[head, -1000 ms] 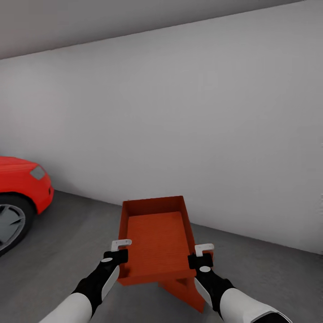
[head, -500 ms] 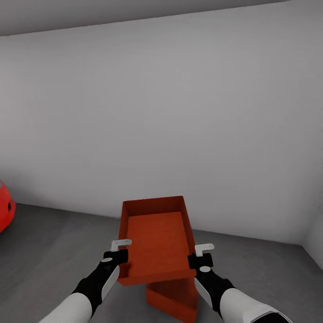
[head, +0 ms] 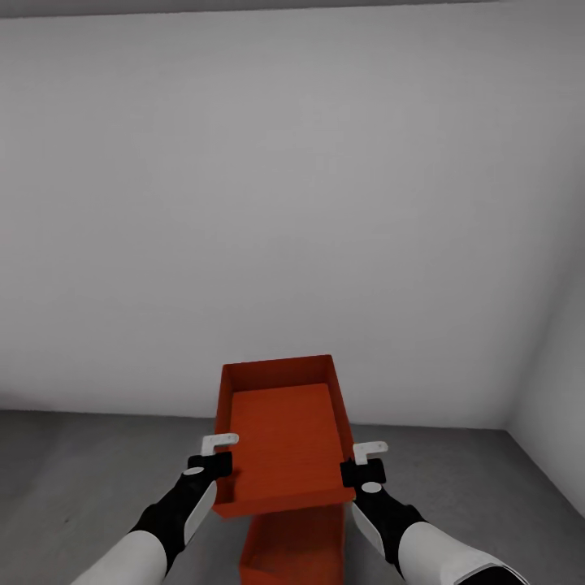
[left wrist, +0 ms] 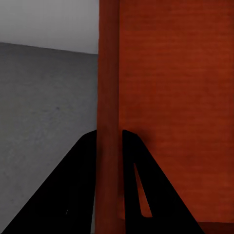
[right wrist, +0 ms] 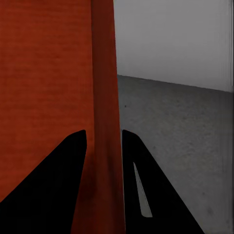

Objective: Move the two storage containers from the living room to the garage. In the garage, place one container on the floor and stack the other container on top of it (either order is fine).

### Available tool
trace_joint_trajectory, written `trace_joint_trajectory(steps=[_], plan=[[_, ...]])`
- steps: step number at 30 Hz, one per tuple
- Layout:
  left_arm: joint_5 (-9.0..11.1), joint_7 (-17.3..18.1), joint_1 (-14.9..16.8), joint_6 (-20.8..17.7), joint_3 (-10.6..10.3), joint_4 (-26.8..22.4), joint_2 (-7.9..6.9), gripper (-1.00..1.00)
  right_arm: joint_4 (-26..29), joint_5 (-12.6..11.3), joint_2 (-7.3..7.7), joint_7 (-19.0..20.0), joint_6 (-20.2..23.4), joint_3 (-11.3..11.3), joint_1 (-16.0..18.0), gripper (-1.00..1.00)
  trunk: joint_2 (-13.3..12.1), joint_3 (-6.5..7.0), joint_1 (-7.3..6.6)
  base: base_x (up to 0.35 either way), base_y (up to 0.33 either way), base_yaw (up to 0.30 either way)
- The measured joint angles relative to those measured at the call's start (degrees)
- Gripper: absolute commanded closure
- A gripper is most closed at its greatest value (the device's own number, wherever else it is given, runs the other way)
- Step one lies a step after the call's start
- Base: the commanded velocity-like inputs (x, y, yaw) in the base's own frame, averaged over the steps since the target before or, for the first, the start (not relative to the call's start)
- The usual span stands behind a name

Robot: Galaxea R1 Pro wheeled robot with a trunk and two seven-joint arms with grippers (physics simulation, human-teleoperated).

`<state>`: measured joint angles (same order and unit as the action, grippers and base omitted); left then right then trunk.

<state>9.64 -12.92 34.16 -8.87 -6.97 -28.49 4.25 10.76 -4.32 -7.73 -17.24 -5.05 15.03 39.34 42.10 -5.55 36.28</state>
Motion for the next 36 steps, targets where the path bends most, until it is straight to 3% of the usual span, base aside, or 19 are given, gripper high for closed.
trace_joint_trajectory(steps=[18, 25, 36], plan=[[0.04, -0.01, 0.02, 0.01, -0.05, 0.01, -0.01, 1.0, 0.01, 0.03, 0.0, 0.01, -0.01, -0.04, 0.0, 1.0, 0.0, 0.0, 0.0, 0.311, 0.073, -0.287], [0.12, -0.09, 0.01, 0.13, -0.08, 0.12, 0.06, 1.0, 0.01, 0.0, 0.07, 0.02, 0.03, 0.08, 0.01, 1.0, -0.01, 0.0, 0.03, 0.051, 0.006, -0.246], [0.16, -0.03, 0.0, 0.07, -0.06, 0.12, 0.0, 1.0, -0.02, 0.0, 0.02, 0.02, 0.06, 0.06, 0.01, 1.0, -0.01, 0.0, 0.03, 0.002, 0.0, -0.019]])
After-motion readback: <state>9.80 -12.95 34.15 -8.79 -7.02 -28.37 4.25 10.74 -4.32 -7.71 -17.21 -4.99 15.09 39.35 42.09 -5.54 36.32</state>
